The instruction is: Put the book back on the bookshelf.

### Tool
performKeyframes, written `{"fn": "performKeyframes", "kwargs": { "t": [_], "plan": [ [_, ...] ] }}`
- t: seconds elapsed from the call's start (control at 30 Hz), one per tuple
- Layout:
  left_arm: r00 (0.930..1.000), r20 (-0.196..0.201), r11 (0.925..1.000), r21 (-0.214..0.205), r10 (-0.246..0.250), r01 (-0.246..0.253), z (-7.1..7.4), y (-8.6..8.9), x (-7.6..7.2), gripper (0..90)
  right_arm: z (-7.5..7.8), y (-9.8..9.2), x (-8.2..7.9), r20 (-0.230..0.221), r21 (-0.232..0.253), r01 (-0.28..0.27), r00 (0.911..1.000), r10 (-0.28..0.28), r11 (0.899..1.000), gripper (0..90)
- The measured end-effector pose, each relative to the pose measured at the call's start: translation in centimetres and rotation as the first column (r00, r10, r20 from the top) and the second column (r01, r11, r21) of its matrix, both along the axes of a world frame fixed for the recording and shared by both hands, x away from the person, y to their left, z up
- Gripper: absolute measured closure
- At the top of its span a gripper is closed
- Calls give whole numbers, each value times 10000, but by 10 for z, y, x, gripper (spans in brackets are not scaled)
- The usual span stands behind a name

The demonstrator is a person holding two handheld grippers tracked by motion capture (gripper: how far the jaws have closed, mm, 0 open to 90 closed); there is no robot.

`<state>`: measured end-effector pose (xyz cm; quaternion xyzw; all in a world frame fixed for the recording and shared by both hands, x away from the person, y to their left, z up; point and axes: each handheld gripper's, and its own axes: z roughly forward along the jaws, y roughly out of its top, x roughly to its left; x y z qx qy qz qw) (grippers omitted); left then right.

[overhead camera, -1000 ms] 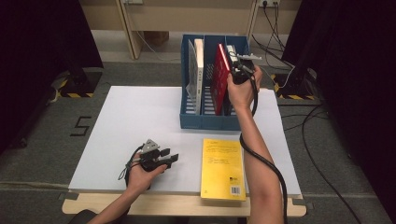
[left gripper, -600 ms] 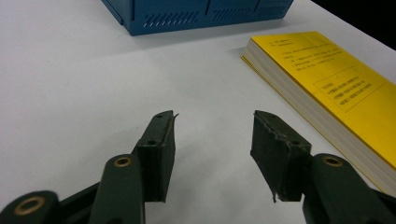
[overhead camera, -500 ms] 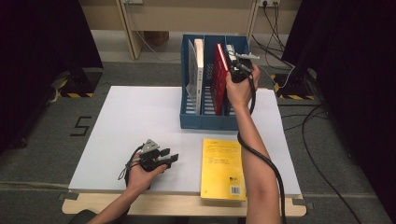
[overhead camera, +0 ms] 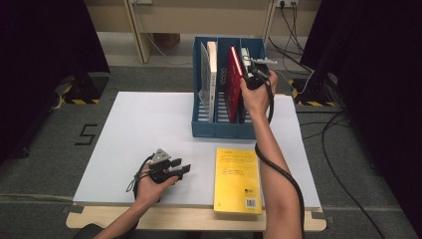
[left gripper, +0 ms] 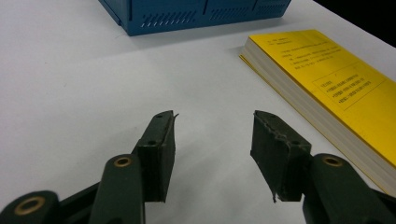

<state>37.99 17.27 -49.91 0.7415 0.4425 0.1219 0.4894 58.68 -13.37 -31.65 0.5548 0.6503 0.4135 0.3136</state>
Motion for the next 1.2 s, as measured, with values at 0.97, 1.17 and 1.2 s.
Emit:
{"fn": "performKeyframes", "kwargs": {
  "t": [0.97, 1.17, 1.2],
  "plan": [
    [9998, 88, 9999, 11, -160, 160, 3, -6, -2, 473, 7, -6, -42, -329, 313, -227, 9992, 238, 9993, 600],
    [9997, 97, 9997, -6, -224, 224, 4, -7, -2, 469, 6, -9, -52, -471, 298, -265, 9985, 279, 9992, 598],
    [9996, 109, 9997, 1, -242, 242, 4, -8, -2, 469, 6, -9, -54, -487, 269, -293, 9983, 306, 9992, 597]
  ]
}}
